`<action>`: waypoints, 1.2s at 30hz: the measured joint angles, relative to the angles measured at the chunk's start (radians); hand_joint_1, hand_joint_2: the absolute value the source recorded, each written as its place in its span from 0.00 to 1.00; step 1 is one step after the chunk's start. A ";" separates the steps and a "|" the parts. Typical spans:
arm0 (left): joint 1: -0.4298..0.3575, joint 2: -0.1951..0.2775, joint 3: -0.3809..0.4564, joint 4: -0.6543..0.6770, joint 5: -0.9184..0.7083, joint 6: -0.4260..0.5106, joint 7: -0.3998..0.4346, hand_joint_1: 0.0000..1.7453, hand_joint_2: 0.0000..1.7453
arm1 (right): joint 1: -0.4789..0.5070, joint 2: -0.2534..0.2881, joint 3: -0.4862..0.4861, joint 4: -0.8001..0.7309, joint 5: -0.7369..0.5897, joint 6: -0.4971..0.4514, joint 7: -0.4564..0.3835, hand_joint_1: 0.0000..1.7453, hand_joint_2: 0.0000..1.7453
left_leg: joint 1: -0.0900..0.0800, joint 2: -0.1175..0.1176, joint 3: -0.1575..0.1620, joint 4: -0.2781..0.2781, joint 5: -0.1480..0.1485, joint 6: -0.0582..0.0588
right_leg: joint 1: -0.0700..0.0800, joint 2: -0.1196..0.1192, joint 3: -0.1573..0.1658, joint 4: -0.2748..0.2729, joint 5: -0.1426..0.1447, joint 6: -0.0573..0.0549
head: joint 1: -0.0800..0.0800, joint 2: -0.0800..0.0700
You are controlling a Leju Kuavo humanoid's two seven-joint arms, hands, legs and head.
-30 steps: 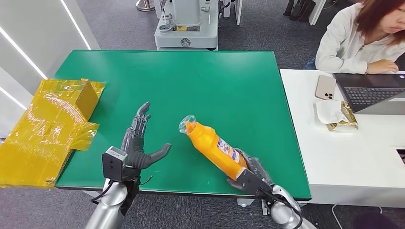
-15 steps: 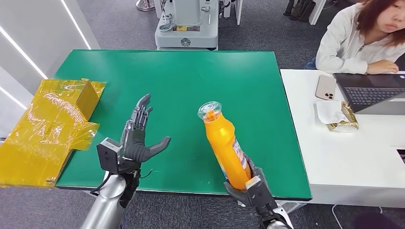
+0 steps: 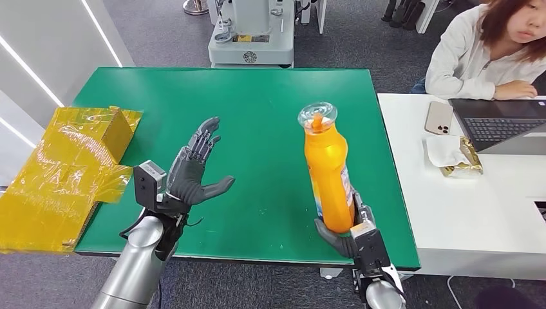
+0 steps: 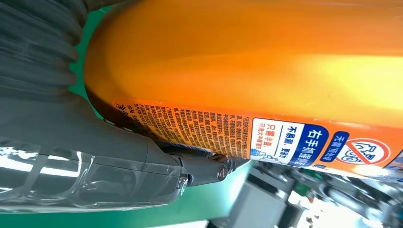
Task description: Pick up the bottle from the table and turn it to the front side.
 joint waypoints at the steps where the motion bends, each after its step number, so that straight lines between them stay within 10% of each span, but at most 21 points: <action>1: -0.014 0.002 -0.002 0.006 0.002 -0.008 0.004 0.00 1.00 | -0.013 0.001 -0.006 -0.006 0.000 0.003 0.000 1.00 1.00 | 0.000 0.000 0.000 0.000 0.000 0.000 | 0.000 0.000 0.000 0.000 0.000 0.000 | 0.000 0.000; 36: -0.407 0.027 -0.104 0.334 0.298 -0.285 0.214 0.00 1.00 | -0.328 0.016 0.026 0.209 0.055 -0.012 -0.001 1.00 1.00 | 0.000 0.000 0.000 0.001 0.001 -0.001 | 0.000 0.000 0.000 0.001 0.000 0.000 | 0.000 0.000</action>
